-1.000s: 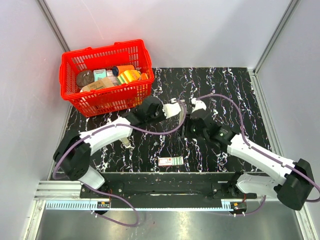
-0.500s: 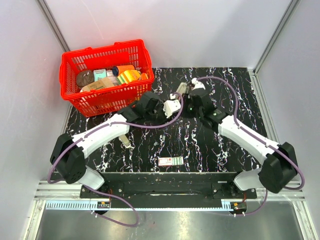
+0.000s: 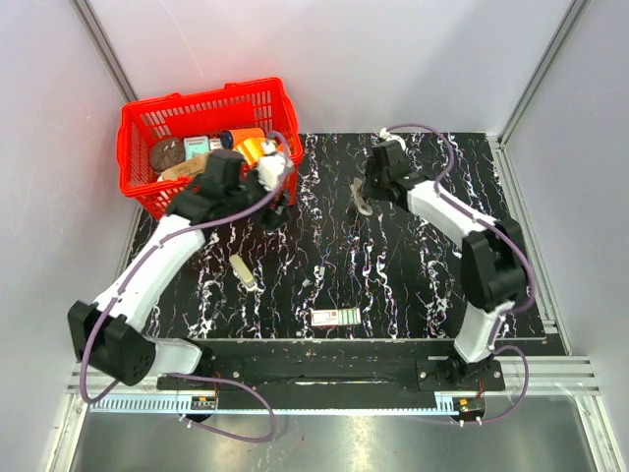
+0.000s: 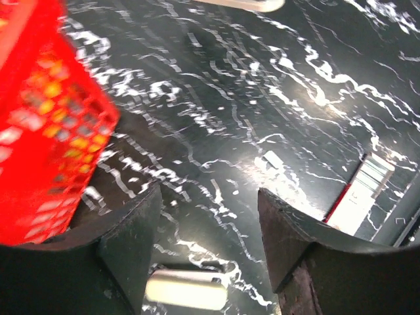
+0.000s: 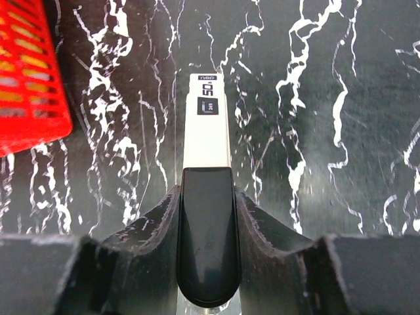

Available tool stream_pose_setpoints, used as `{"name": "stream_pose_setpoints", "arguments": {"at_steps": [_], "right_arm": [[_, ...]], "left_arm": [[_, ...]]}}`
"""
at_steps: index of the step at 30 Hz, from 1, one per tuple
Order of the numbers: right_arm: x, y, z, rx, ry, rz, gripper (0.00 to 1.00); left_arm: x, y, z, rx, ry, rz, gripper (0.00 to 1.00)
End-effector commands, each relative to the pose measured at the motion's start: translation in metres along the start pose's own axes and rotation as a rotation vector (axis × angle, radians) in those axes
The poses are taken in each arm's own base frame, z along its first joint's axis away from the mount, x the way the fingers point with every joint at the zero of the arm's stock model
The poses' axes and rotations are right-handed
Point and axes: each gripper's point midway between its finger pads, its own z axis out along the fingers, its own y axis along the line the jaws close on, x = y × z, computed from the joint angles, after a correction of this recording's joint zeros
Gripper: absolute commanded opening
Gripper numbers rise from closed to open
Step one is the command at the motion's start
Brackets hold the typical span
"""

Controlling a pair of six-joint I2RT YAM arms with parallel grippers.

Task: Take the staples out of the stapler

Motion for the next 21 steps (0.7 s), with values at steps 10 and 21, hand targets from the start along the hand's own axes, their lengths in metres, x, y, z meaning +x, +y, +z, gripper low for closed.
{"name": "stream_pose_setpoints", "arguments": {"at_steps": [10, 21], "right_arm": [[-0.056, -0.004, 0.065, 0.116, -0.132, -0.169, 0.0], [0.027, 0.008, 0.07, 0.153, -0.015, -0.268, 0.0]], "left_arm": [[0.033, 0.033, -0.082, -0.131, -0.023, -0.11, 0.65], [0.049, 0.044, -0.111, -0.235, 0.049, -0.099, 0.66]]}}
